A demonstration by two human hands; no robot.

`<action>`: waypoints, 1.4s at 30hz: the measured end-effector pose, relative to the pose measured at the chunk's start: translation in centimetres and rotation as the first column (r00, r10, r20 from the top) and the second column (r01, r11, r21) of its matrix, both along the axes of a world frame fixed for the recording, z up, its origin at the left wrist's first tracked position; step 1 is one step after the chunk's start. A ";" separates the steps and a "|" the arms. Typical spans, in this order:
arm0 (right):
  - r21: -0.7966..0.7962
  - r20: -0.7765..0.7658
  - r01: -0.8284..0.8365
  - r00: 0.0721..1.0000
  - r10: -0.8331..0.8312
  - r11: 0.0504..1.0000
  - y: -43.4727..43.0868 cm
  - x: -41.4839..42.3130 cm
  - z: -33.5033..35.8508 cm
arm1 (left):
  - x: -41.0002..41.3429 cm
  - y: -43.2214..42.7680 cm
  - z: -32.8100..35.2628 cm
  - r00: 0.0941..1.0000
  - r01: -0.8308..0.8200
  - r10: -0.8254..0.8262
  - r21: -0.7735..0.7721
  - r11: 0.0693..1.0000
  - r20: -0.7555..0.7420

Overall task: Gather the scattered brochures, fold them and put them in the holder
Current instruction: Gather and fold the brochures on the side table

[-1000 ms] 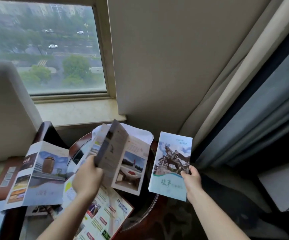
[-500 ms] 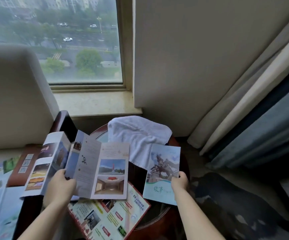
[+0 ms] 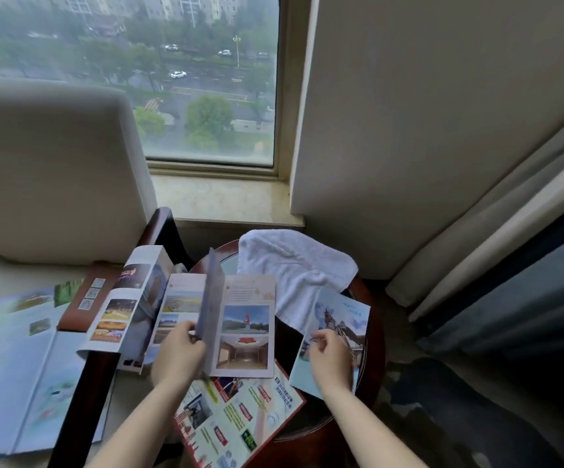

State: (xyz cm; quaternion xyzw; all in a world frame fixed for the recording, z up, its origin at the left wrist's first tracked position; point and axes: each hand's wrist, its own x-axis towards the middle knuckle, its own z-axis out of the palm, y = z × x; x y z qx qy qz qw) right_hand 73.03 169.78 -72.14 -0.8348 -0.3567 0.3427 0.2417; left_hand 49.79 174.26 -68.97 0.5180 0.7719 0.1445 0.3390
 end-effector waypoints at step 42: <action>-0.248 -0.147 0.059 0.984 -0.098 0.967 4.1 -8.4 -2.2 | 3.1 -0.6 -1.9 0.971 0.168 -0.160 -0.031 0.985 0.178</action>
